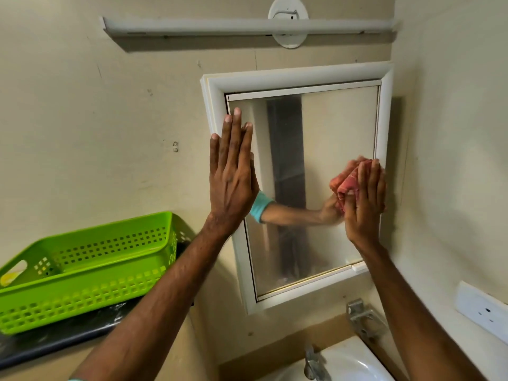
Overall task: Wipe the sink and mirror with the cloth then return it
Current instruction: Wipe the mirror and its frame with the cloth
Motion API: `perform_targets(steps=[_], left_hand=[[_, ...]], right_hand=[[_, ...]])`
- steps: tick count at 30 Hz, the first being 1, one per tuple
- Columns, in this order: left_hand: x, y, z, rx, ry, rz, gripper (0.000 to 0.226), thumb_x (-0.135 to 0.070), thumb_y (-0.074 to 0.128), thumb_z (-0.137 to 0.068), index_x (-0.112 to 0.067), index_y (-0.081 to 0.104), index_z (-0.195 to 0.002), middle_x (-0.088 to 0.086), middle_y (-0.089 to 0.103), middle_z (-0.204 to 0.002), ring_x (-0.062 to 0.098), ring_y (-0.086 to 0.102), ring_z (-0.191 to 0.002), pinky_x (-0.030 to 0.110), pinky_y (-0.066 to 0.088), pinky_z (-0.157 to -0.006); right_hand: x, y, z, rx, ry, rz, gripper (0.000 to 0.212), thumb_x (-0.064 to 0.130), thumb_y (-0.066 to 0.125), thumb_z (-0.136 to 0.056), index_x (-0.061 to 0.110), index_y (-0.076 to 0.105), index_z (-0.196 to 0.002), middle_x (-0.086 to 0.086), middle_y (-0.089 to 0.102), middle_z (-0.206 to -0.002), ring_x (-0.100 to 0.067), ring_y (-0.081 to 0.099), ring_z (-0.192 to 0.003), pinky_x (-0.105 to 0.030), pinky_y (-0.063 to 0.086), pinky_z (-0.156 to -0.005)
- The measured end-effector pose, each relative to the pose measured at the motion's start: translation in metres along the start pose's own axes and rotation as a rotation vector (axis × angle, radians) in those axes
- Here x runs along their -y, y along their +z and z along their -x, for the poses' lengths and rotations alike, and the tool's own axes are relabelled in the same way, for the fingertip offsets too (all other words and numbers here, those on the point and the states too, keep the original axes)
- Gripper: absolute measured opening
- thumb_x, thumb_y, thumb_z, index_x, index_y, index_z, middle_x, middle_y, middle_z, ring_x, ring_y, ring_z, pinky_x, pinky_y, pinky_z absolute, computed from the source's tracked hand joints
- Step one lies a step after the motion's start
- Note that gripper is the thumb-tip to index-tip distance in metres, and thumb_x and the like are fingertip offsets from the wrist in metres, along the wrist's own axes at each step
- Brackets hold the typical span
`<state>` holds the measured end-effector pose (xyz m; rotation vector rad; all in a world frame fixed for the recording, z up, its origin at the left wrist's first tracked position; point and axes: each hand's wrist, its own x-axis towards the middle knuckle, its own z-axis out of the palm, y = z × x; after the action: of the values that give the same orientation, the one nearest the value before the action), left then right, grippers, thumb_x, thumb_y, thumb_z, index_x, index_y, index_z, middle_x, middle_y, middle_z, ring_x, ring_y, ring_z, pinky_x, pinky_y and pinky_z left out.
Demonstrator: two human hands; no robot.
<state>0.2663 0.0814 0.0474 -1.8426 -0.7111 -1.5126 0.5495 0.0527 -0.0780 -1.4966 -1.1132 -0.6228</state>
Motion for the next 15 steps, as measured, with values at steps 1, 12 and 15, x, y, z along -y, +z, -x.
perform_targets(steps=[1, 12, 15], left_hand=[[-0.001, 0.0, 0.0, -0.001, -0.001, 0.001, 0.053, -0.002, 0.047, -0.101, -0.002, 0.041, -0.154, 0.022, 0.031, -0.163, 0.036, 0.027, -0.154, 0.054, 0.023, -0.125], [-0.019, -0.001, -0.007, 0.052, 0.078, -0.014, 0.051, -0.016, 0.026, -0.107, -0.002, 0.039, -0.155, 0.022, 0.028, -0.164, 0.037, 0.026, -0.154, 0.05, 0.019, -0.128], [-0.02, 0.004, -0.009, 0.071, 0.124, -0.055, 0.052, -0.009, 0.035, -0.104, -0.002, 0.038, -0.155, 0.021, 0.027, -0.165, 0.036, 0.025, -0.155, 0.051, 0.02, -0.128]], right_hand=[[0.003, 0.0, 0.001, -0.001, 0.021, 0.0, 0.059, 0.043, 0.023, -0.111, 0.028, 0.005, -0.166, -0.004, 0.006, -0.175, -0.028, 0.004, -0.162, -0.06, 0.015, -0.126], [0.107, 0.027, 0.063, 0.193, -0.418, 0.011, 0.066, 0.051, 0.028, -0.109, 0.027, 0.004, -0.166, -0.002, -0.003, -0.175, -0.033, -0.002, -0.162, -0.068, 0.017, -0.124], [0.084, 0.023, 0.047, 0.175, -0.51, 0.043, 0.065, 0.051, 0.026, -0.11, 0.029, 0.001, -0.166, -0.001, 0.001, -0.175, -0.032, 0.002, -0.162, -0.066, 0.021, -0.123]])
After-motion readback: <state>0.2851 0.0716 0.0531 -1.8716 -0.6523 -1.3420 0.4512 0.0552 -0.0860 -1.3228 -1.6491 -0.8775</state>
